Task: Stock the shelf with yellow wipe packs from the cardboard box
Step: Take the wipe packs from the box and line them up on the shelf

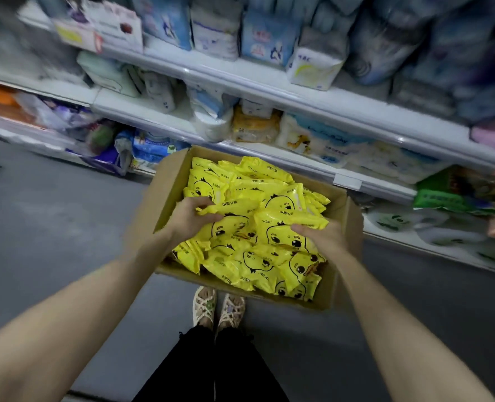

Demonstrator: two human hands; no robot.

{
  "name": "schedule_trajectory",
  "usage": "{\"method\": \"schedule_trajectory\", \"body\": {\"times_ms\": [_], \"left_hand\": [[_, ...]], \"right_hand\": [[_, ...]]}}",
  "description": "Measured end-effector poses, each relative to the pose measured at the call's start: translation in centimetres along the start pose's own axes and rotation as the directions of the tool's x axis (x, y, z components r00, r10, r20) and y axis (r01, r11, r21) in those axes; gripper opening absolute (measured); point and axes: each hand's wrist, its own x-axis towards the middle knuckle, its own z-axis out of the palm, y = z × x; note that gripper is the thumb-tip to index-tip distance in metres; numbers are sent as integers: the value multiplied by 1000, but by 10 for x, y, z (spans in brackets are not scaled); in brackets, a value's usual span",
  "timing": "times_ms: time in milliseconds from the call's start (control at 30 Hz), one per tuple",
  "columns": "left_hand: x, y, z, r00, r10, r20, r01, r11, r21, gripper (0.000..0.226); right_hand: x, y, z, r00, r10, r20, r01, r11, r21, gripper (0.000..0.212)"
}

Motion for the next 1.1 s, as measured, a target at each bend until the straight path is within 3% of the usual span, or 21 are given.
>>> {"method": "schedule_trajectory", "body": {"times_ms": [67, 133, 200, 300, 333, 400, 700, 900, 1100], "left_hand": [[-11, 22, -25, 998, 55, -22, -55, 998, 3, 42], [-17, 43, -48, 991, 114, -71, -114, 993, -2, 38], [-28, 68, -71, 973, 178, -146, -182, 983, -13, 19], [-44, 106, -103, 944, 248, -217, -261, 965, -32, 12], [-50, 118, -114, 931, 285, -229, -297, 955, -18, 12], [-61, 138, -136, 902, 334, -273, -344, 939, 9, 11], [-84, 204, -231, 773, 440, -457, -456, 886, 82, 20], [-80, 230, -296, 717, 511, -475, -552, 832, 62, 18], [-42, 248, -379, 689, 566, -453, -585, 803, 112, 12]], "right_hand": [[-15, -26, -10, 998, -54, 10, 54, 998, 9, 93], [-25, -54, -17, 993, -118, 0, 118, 993, 21, 104], [-41, -83, -26, 981, -194, -18, 194, 980, 43, 95], [-59, -124, -37, 941, -335, -49, 339, 936, 94, 41], [-63, -137, -41, 929, -365, -57, 369, 924, 98, 33], [-73, -162, -47, 912, -408, -52, 411, 904, 117, 36], [-107, -266, -60, 757, -650, -63, 643, 726, 242, 10], [-120, -327, -41, 675, -727, -129, 730, 632, 258, 13], [-121, -398, -4, 643, -752, -147, 755, 590, 286, 13]]}}
